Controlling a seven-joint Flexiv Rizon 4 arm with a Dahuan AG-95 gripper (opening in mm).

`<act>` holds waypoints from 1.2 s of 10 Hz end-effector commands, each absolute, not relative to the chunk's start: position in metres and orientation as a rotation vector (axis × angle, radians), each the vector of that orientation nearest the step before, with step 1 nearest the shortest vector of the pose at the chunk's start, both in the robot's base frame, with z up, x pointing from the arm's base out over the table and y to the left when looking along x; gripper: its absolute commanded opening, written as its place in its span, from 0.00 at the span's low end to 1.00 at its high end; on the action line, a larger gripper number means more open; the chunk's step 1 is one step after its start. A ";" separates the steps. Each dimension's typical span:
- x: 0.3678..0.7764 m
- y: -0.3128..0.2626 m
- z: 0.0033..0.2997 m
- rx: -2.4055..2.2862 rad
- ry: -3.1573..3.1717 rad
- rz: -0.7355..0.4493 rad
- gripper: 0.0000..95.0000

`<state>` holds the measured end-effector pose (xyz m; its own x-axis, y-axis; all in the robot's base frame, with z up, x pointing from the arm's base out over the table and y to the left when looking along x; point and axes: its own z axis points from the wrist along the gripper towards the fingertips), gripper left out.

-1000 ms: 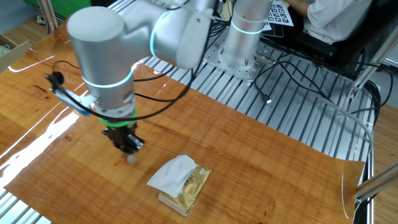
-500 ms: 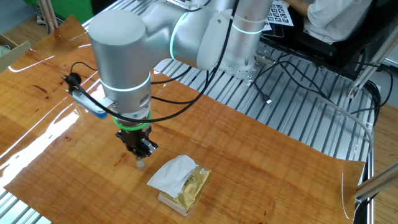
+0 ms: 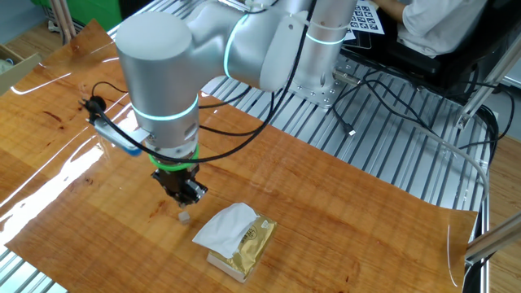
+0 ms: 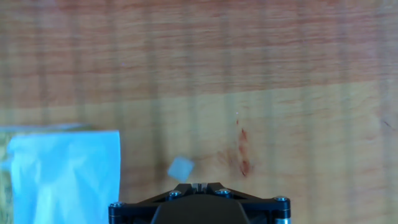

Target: Use the gripper to push the small block from left to right

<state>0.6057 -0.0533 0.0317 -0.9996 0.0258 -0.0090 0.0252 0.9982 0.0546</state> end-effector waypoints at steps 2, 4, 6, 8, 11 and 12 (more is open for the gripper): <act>0.585 -0.074 0.058 -0.001 3.164 0.082 0.00; 0.578 -0.091 0.065 -0.055 3.163 0.066 0.00; 0.575 -0.108 0.062 -0.077 3.160 0.057 0.00; 0.567 -0.129 0.057 -0.150 3.164 0.060 0.00; 0.565 -0.133 0.055 -0.159 3.173 0.037 0.00; 0.565 -0.134 0.055 -0.140 3.179 0.033 0.00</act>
<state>0.5649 -0.1339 0.0547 -0.9951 -0.0904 0.0403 -0.0897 0.9958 0.0189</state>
